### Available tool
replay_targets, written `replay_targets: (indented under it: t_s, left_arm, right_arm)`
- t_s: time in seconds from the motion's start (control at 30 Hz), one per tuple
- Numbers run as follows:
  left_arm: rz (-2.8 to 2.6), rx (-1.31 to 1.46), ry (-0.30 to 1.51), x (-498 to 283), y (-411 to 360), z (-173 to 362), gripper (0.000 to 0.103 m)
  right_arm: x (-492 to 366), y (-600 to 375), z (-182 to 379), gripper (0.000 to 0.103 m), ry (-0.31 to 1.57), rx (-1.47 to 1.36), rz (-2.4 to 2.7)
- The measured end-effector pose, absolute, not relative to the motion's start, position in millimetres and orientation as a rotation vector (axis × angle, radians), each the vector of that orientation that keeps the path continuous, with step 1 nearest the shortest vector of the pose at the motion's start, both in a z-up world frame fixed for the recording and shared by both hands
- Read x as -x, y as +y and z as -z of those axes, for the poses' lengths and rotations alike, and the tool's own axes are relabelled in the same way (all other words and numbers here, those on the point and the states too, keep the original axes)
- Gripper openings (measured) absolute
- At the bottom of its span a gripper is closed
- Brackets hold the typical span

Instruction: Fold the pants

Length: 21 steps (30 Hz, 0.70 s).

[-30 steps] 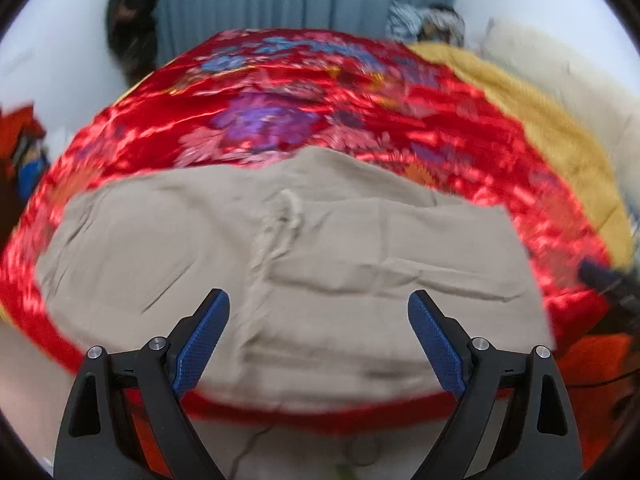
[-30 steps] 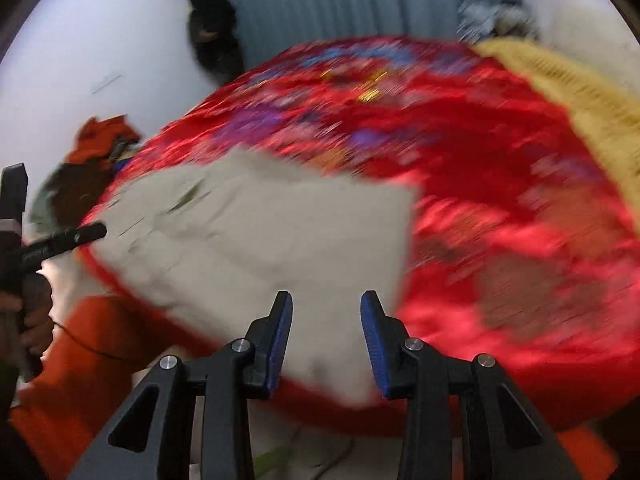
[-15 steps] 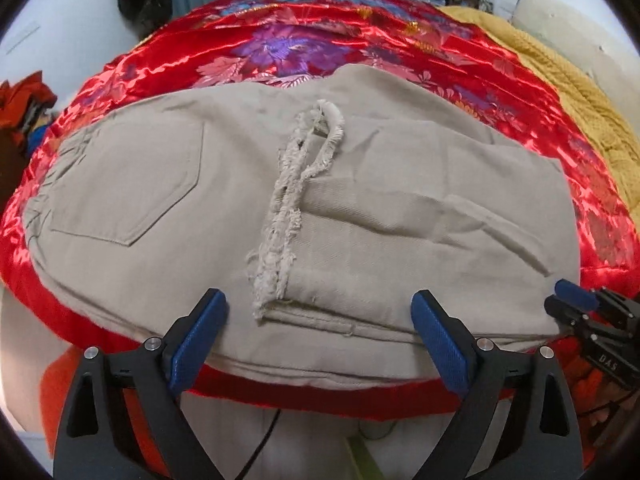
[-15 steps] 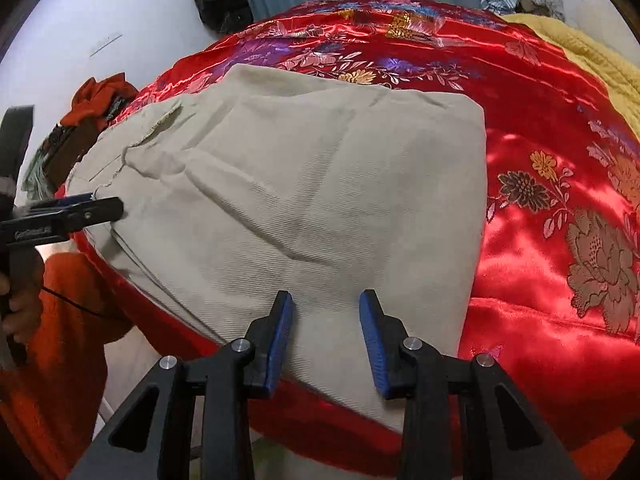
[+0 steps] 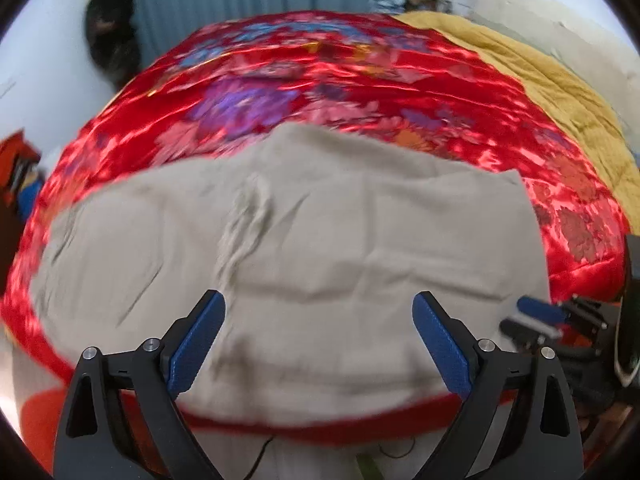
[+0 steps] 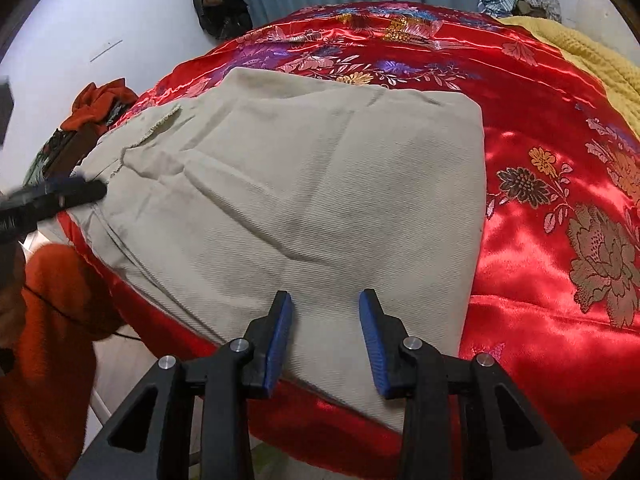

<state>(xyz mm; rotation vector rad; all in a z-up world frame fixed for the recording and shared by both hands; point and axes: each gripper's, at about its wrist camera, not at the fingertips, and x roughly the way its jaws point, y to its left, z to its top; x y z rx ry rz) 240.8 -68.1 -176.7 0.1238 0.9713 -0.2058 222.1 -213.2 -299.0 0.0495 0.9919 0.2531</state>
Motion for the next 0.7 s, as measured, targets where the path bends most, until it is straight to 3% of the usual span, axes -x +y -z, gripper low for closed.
replay_targets:
  t_s: [0.23,0.3,0.47,0.7]
  left_arm:
    - [0.105,-0.289,1.019,-263,-86,234,0.099]
    - [-0.018,-0.261,1.029,-258,-63,230,0.103]
    - [-0.076,-0.101,1.065,-259,-11,204,0.099]
    - [0.141,-0.163,0.937,-263,-70,169,0.099]
  right_arm:
    - [-222,-212,300,0.036,0.991,-0.041,-0.248]
    - [-222,-211,301,0.036,0.992,-0.028,-0.248]
    - [-222,-212,300,0.037,0.989,-0.04,-0.249]
    - [-221,-213,299,0.037,0.985,-0.047,-0.247]
